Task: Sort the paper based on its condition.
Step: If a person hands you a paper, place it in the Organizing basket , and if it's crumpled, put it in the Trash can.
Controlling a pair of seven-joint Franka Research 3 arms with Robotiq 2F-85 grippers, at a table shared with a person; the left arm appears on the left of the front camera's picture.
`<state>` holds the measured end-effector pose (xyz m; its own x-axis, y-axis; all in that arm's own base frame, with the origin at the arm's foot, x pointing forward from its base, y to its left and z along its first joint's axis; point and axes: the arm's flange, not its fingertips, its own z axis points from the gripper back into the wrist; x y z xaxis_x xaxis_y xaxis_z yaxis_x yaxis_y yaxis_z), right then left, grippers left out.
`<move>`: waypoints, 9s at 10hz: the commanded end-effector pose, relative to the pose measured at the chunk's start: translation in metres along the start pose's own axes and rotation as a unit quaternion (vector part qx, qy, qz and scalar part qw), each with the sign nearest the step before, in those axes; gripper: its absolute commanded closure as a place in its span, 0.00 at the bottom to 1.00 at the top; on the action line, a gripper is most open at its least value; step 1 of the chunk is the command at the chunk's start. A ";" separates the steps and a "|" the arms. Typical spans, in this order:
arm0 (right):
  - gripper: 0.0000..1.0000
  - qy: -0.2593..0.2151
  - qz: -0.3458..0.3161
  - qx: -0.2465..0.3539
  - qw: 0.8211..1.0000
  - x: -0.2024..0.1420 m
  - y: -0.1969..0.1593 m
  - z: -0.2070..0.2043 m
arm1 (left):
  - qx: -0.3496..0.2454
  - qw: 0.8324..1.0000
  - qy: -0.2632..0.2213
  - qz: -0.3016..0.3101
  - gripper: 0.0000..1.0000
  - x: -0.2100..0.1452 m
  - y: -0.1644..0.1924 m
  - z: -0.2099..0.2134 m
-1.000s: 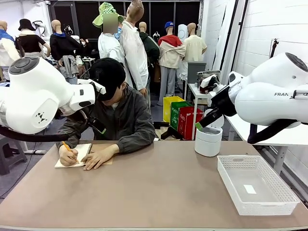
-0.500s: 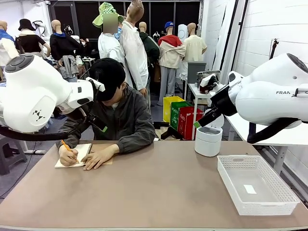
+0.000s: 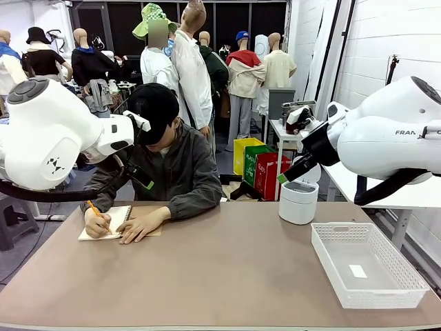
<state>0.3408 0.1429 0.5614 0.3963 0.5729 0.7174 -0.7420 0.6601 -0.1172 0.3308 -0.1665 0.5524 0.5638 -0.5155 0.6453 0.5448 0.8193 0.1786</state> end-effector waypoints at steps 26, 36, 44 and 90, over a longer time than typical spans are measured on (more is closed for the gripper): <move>0.00 0.001 0.000 0.002 1.000 0.000 0.000 0.000 | 0.003 1.000 0.001 0.000 0.00 0.000 0.000 0.000; 0.00 0.001 0.000 0.002 1.000 0.000 0.000 0.000 | 0.003 1.000 0.001 0.000 0.00 0.000 0.000 0.000; 0.00 0.001 0.000 0.002 1.000 0.000 0.000 0.000 | 0.003 1.000 0.001 0.000 0.00 0.000 0.000 0.000; 0.00 0.001 0.000 0.002 1.000 0.000 0.000 0.000 | 0.003 1.000 0.001 0.000 0.00 0.000 0.000 0.000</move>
<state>0.3409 0.1427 0.5614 0.3966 0.5729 0.7173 -0.7416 0.6605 -0.1175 0.3308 -0.1665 0.5524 0.5638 -0.5155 0.6452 0.5448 0.8193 0.1786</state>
